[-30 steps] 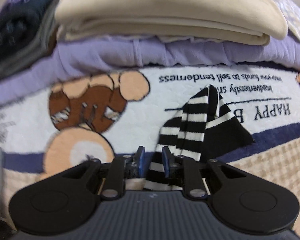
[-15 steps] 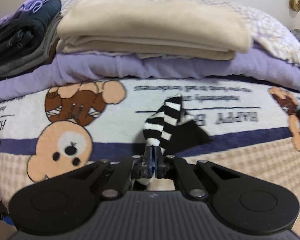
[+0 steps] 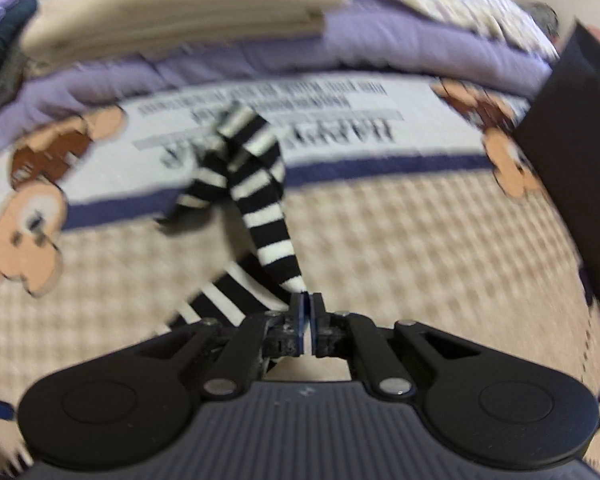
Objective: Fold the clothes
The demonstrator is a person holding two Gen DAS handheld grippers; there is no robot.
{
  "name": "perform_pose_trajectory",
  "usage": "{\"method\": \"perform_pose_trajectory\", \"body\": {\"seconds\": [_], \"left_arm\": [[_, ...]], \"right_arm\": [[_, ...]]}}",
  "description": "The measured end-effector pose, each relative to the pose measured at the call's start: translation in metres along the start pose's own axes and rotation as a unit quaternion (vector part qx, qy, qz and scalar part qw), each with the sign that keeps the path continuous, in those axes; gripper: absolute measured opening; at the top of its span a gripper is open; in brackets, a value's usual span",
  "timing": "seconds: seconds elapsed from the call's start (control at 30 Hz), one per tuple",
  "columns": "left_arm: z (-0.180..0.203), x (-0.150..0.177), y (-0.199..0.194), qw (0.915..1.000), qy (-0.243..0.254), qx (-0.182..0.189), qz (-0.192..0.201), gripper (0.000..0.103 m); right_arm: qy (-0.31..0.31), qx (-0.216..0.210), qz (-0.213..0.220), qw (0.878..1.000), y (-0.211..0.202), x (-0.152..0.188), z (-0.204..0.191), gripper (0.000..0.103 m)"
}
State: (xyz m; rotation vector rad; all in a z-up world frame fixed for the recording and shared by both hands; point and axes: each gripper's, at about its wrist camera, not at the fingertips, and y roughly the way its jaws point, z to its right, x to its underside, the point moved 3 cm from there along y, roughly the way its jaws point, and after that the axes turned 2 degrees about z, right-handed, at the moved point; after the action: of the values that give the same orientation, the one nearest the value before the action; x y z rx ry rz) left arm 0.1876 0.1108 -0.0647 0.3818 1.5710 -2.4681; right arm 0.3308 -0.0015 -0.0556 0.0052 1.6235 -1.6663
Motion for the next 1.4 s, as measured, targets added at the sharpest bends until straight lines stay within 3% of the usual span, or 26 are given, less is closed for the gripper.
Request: {"method": "perform_pose_trajectory", "body": {"seconds": [0.07,0.13,0.17,0.37,0.53,0.63,0.73,0.87,0.9,0.93,1.0,1.1,1.4], "left_arm": [[0.0,0.001,0.001,1.0,0.003,-0.001,-0.001,0.07],[0.0,0.001,0.002,1.0,0.002,-0.001,-0.001,0.07],[-0.001,0.002,0.002,1.0,0.002,-0.001,-0.001,0.07],[-0.004,0.004,0.002,1.0,-0.003,0.0,-0.002,0.07],[-0.007,0.005,-0.001,1.0,-0.007,0.003,-0.003,0.07],[-0.009,0.005,-0.002,0.9999,-0.009,0.004,-0.003,0.07],[-0.01,0.004,-0.002,0.9999,-0.011,0.005,-0.003,0.07],[-0.01,0.004,-0.002,0.9999,-0.012,0.006,-0.004,0.07],[-0.01,0.003,-0.002,0.9999,-0.013,0.006,-0.004,0.07],[-0.01,0.003,-0.001,0.9999,-0.013,0.006,-0.004,0.07],[-0.01,0.003,-0.001,0.9999,-0.012,0.005,-0.003,0.07],[-0.009,0.003,0.0,1.0,-0.008,0.004,-0.002,0.07],[-0.002,0.003,0.005,1.0,0.002,-0.001,0.0,0.07]], "right_arm": [[-0.001,0.017,-0.009,1.0,0.006,0.006,0.006,0.013],[-0.006,0.027,0.001,1.0,0.006,0.009,0.008,0.031],[-0.016,0.027,0.012,0.999,0.003,0.009,0.005,0.033],[-0.113,0.02,0.081,0.99,-0.018,0.001,-0.028,0.037],[-0.23,-0.003,0.139,0.963,-0.023,-0.004,-0.082,0.037],[-0.295,0.006,0.147,0.944,-0.013,-0.004,-0.11,0.037],[-0.322,0.011,0.146,0.935,-0.002,-0.004,-0.125,0.036],[-0.315,0.007,0.14,0.939,0.016,-0.013,-0.131,0.026],[-0.305,0.002,0.137,0.942,0.019,-0.016,-0.129,0.008],[-0.294,-0.002,0.135,0.946,0.021,-0.018,-0.127,0.001],[-0.255,-0.01,0.136,0.957,0.019,-0.026,-0.118,0.0],[-0.216,-0.014,0.153,0.964,0.007,-0.034,-0.103,0.0],[-0.162,0.034,0.178,0.97,-0.032,-0.058,-0.038,0.001]]}}
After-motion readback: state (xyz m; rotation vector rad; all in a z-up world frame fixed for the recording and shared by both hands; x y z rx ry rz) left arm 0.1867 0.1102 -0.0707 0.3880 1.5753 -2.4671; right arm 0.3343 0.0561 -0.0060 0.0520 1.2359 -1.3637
